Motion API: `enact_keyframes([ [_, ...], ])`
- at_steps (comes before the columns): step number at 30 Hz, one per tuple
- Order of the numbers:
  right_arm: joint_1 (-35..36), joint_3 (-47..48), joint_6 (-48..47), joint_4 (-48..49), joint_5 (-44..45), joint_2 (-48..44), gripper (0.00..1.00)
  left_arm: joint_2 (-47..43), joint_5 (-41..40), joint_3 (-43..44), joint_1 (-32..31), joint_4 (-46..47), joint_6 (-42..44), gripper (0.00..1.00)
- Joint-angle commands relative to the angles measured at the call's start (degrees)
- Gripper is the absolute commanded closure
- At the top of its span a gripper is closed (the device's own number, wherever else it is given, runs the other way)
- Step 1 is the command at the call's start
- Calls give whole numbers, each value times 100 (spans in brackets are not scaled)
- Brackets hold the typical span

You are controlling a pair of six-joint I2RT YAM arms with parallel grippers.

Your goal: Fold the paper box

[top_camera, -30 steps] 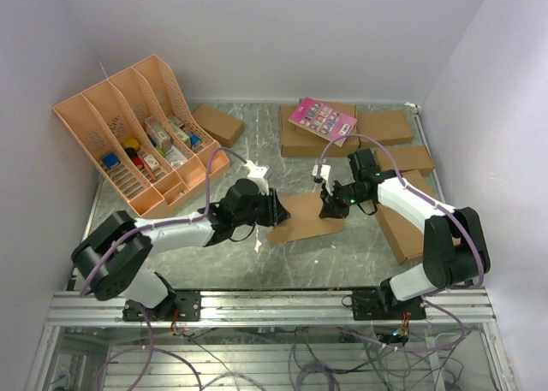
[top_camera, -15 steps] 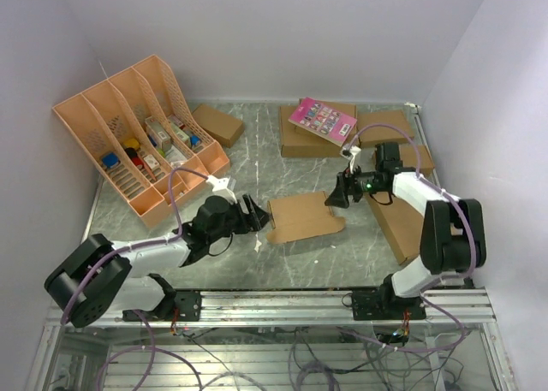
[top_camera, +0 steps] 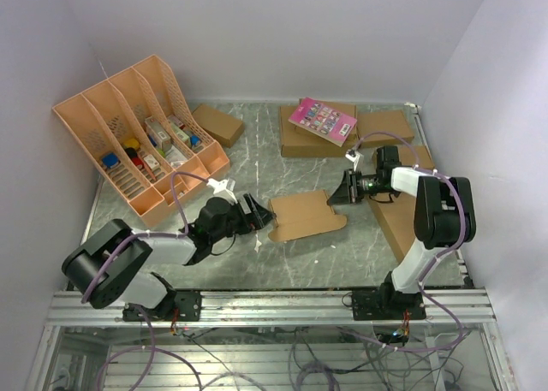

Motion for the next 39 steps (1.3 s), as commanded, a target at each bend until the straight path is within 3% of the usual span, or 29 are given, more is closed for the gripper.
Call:
enact_keyframes([
  [1,-127,78,-10,4,159,286,80,357,301,-59,58,869,-243,4],
  [10,-319,91,10,-28,147,531,87,806,462,139,52,1045,-411,2],
  [18,-410,107,-33,-72,79,582,88,1379,563,146,49,2041,-741,1],
  [24,-415,130,-95,-122,44,601,88,1590,558,373,36,2069,-832,2],
  [27,-414,175,-241,-219,-25,598,86,1704,531,411,32,2166,-967,9],
  [32,-415,208,-371,-289,-118,483,81,1838,502,413,32,2367,-1213,33],
  [39,-407,325,-628,-525,-136,338,72,1731,427,448,36,2299,-1408,49],
])
